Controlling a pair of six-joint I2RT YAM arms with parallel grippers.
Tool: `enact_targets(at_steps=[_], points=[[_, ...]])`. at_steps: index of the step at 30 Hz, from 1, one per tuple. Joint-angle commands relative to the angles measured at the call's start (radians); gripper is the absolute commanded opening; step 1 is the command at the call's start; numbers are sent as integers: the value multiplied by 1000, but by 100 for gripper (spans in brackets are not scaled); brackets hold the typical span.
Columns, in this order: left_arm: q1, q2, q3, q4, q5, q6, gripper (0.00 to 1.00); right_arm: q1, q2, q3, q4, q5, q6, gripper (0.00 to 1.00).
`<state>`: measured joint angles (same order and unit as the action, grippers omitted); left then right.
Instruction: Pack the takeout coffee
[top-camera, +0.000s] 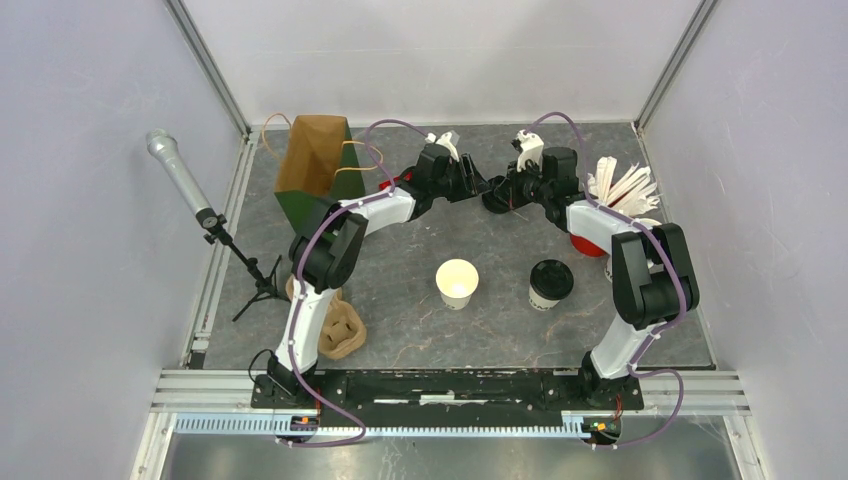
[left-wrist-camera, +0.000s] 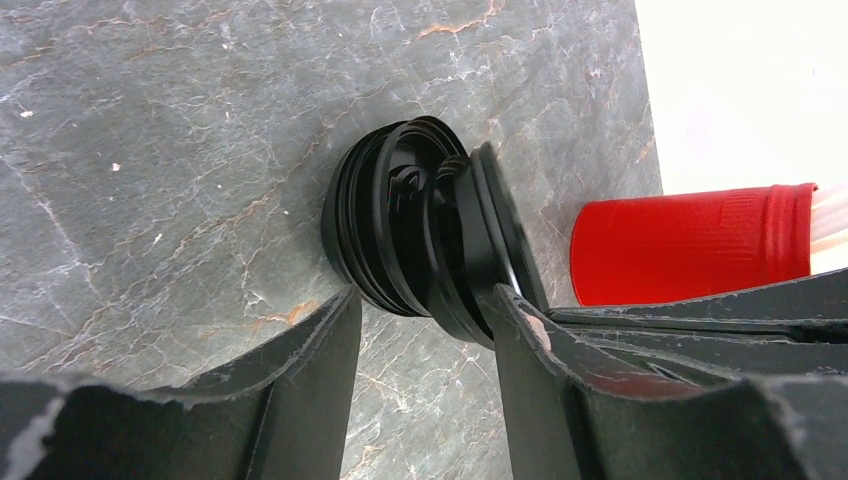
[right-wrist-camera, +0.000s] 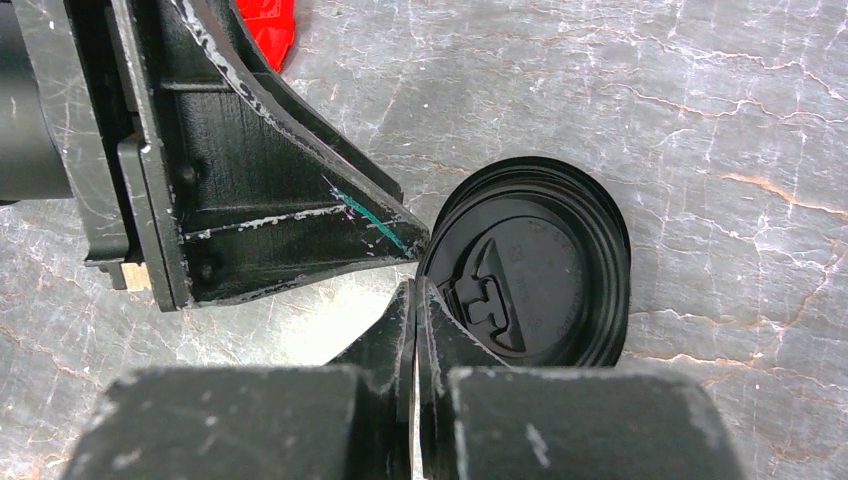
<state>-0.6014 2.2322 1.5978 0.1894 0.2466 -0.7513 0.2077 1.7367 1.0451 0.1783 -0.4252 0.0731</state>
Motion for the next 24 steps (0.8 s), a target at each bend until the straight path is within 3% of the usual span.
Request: enact_targets(at_steps=[1, 13, 24], points=[[4, 21, 40, 24, 15, -16, 57, -2, 5, 44, 33, -2, -10, 0], [5, -32, 46, -27, 16, 52, 57, -2, -35, 62, 6, 39, -31, 0], [5, -149, 12, -67, 23, 99, 59, -2, -53, 35, 68, -19, 6, 0]])
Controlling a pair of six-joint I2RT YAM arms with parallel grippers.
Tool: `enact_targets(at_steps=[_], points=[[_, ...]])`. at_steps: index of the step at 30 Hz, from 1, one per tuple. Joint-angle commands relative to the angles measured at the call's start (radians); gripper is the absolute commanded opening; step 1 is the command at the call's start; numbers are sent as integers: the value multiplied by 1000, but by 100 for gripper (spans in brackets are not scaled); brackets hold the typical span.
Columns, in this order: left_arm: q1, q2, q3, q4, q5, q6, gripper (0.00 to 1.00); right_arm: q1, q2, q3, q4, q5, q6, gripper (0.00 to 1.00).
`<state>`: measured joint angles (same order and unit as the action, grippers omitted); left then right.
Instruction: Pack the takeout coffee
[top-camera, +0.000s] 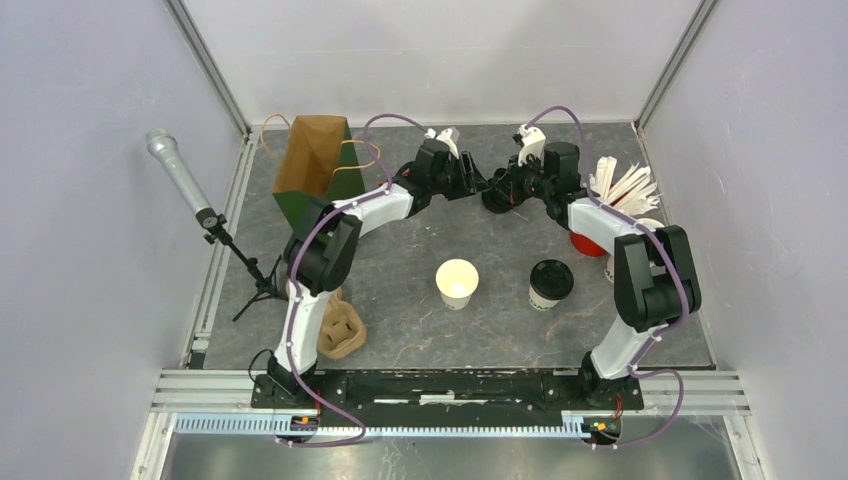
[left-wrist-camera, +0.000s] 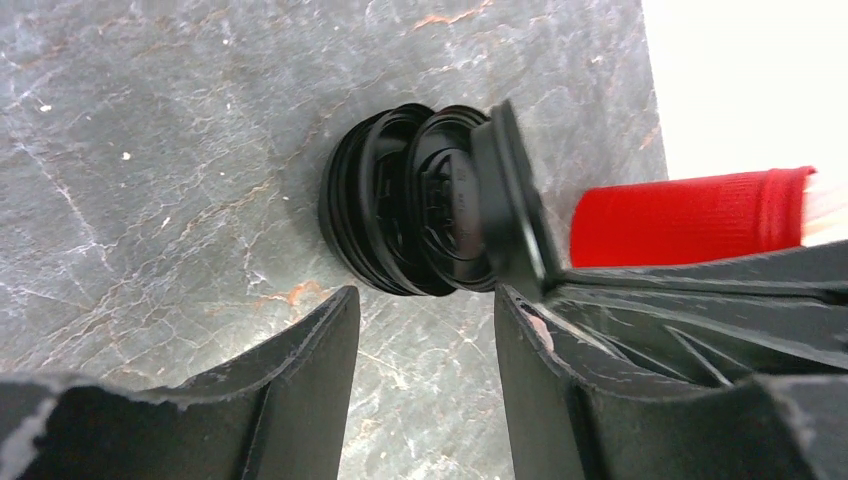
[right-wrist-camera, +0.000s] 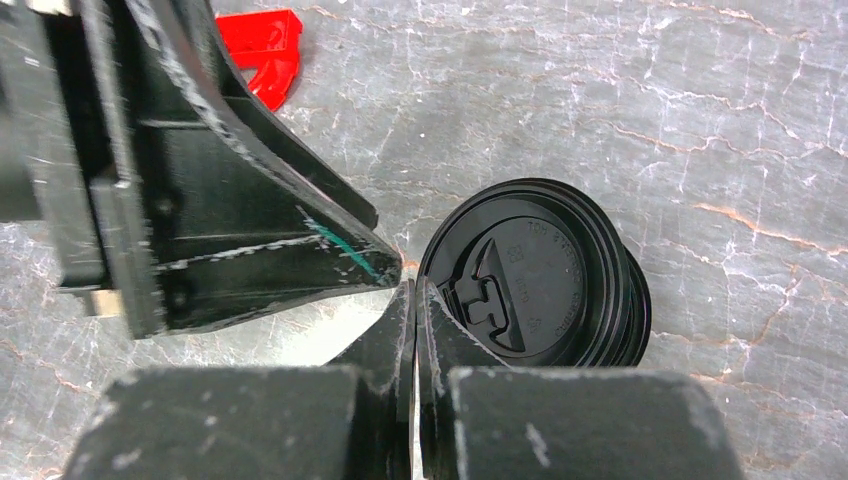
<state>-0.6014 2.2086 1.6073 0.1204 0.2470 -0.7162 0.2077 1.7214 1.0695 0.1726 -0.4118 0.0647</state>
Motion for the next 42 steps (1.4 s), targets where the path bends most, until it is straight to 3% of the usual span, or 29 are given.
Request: enact_targets(at_steps=[1, 11, 17, 22, 26, 34, 42], points=[[4, -138, -6, 2, 19, 73, 60, -2, -40, 8, 84, -37, 19, 0], [4, -353, -120, 8, 23, 163, 61, -1, -88, 25, 68, -83, 63, 0], [5, -543, -168, -52, 94, 289, 63, 9, -186, 35, -69, -157, 70, 0], [1, -771, -314, -94, 173, 585, 65, 94, -302, -43, -80, -139, 96, 0], [0, -992, -469, -186, 290, 930, 66, 205, -410, -91, -109, -153, 101, 0], [-5, -1374, -687, -491, 446, 1466, 86, 365, -603, -229, -161, -237, 90, 0], [-66, -1397, -715, -604, 506, 1643, 87, 515, -654, -252, -170, -239, 92, 0]])
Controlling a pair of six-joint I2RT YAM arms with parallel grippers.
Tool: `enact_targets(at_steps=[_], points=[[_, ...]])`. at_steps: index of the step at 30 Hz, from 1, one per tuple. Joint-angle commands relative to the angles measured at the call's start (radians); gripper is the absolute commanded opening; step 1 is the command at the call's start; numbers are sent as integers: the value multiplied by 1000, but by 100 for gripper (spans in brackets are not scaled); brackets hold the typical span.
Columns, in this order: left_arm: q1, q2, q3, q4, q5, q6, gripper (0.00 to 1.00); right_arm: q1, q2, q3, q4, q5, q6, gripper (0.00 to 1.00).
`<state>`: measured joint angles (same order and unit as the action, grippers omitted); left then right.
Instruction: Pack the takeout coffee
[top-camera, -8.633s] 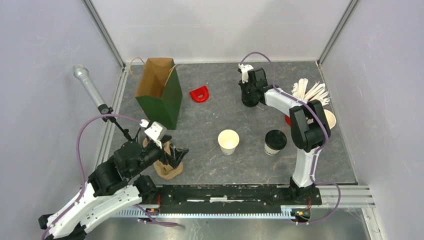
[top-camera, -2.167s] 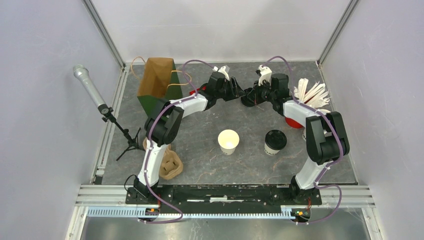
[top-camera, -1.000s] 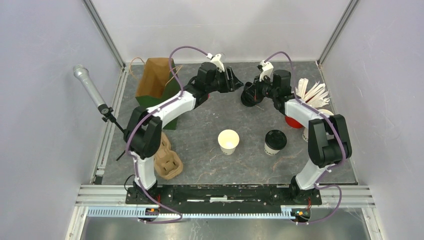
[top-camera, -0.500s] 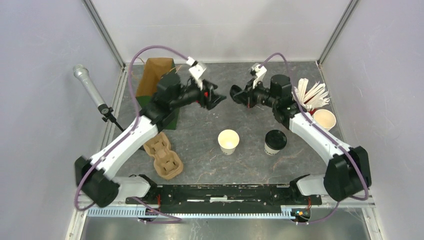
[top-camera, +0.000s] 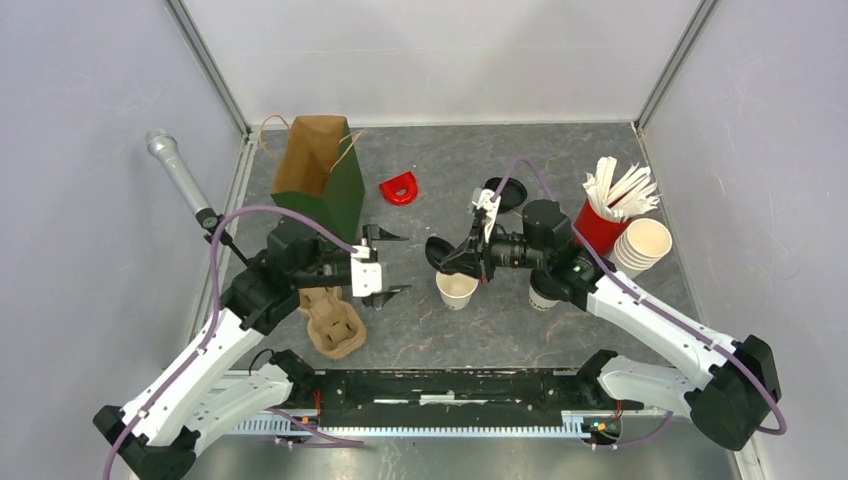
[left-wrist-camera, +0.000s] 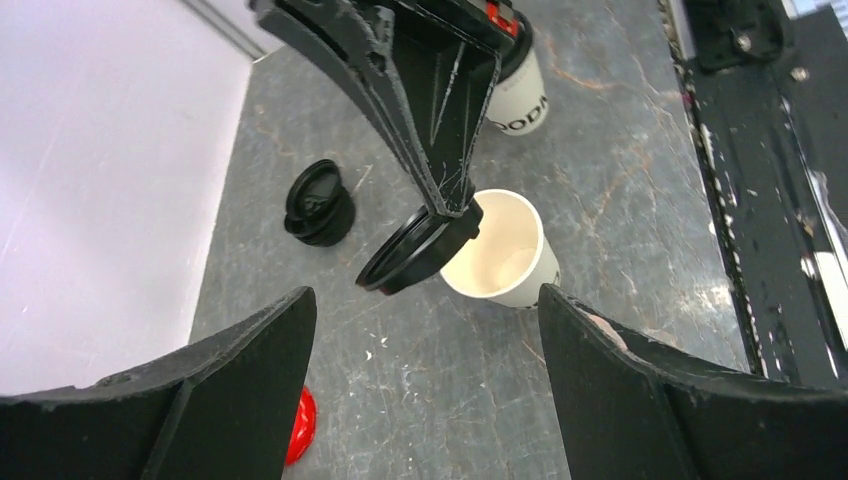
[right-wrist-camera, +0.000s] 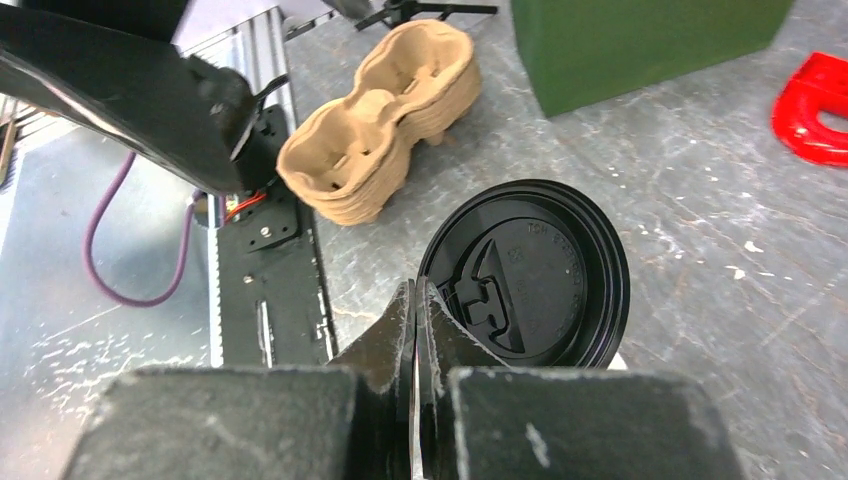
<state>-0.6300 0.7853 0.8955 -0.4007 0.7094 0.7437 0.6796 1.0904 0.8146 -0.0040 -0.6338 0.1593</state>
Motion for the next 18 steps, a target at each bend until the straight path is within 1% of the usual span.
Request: enact_targets(at_steps=[1, 4, 8, 11, 14, 18], points=[[-50, 35, 3, -106, 36, 210, 87, 57, -25, 7, 6, -18, -4, 0], [-92, 65, 18, -150, -8, 256, 85, 80, -26, 17, 6, -16, -1, 0], [-147, 94, 19, -152, -90, 295, 82, 100, -24, 23, 19, -28, 15, 0], [-177, 96, 3, -95, -151, 296, 84, 111, -23, 29, 29, -39, 17, 0], [-186, 95, -9, -34, -161, 286, 84, 124, -19, 41, 14, -35, 11, 0], [-195, 114, -4, -32, -162, 286, 83, 133, -24, 46, 8, -29, 10, 0]])
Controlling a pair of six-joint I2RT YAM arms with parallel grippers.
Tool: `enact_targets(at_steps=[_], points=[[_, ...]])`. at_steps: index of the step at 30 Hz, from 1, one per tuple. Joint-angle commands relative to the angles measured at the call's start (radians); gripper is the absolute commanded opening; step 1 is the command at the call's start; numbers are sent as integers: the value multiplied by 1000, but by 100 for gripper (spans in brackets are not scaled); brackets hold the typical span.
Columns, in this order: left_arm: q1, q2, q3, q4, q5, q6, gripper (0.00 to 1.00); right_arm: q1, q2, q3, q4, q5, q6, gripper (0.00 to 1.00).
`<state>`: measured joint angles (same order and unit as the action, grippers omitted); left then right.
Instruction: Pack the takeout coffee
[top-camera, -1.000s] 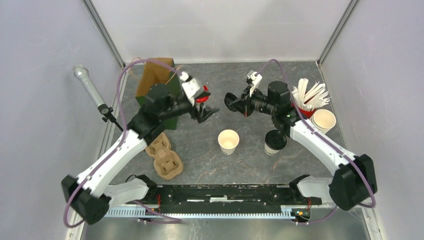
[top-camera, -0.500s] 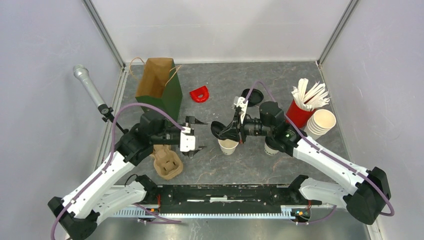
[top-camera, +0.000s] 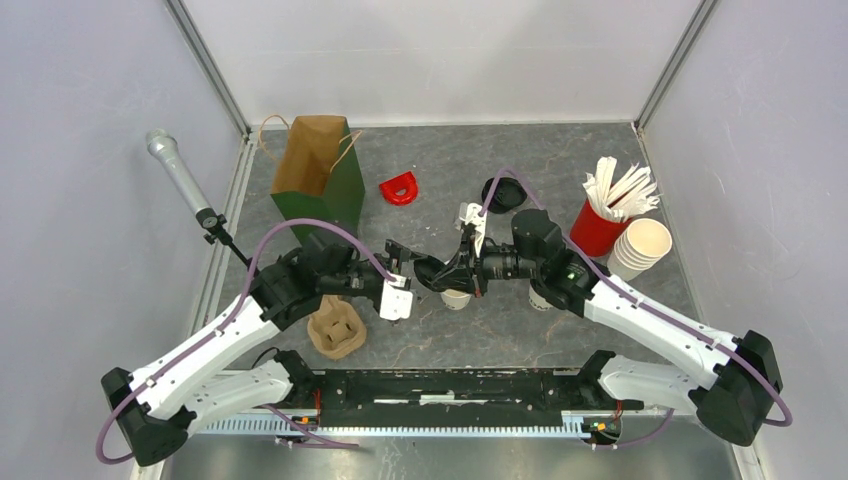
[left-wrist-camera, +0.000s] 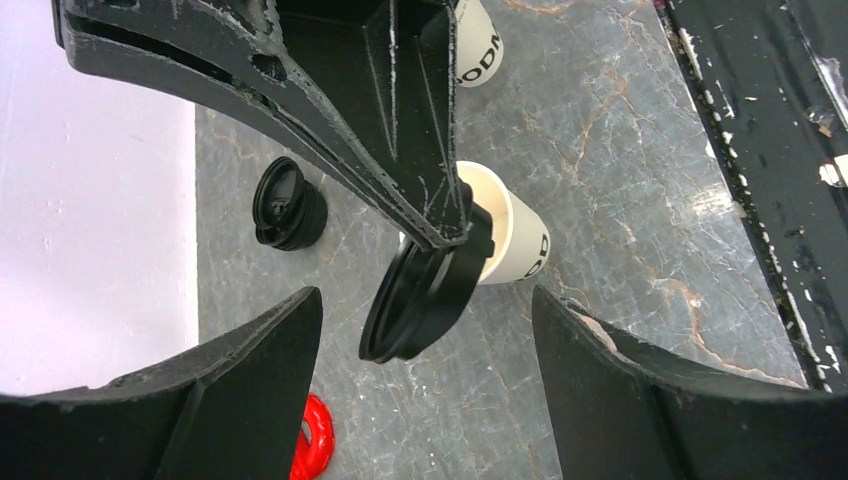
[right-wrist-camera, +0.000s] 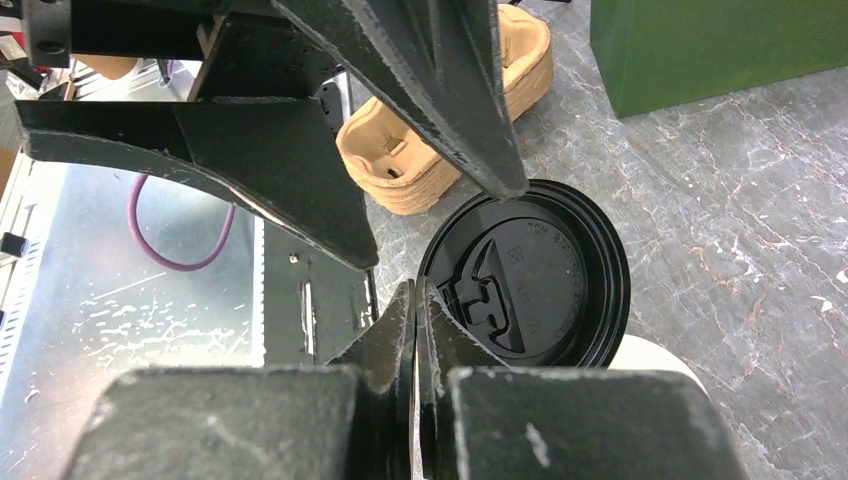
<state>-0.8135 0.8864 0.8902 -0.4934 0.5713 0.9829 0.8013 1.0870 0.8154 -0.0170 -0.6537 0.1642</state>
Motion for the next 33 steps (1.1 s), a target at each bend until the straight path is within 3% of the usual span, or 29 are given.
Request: enact_targets(at_steps=[1, 16, 25, 31, 33], points=[[-14, 16, 1, 61, -21, 47, 82, 10, -21, 45, 24, -11, 8, 0], [-47, 64, 13, 24, -50, 50, 63, 15, -49, 44, 60, -35, 21, 0], [-47, 81, 58, 33, -48, -103, 36, 15, -60, 42, 66, -9, 20, 1], [-47, 49, 42, 115, -75, -321, 35, 15, -108, 49, 44, 112, -4, 23], [-47, 28, 26, 169, -76, -429, 34, 15, -145, 47, 36, 189, -20, 36]])
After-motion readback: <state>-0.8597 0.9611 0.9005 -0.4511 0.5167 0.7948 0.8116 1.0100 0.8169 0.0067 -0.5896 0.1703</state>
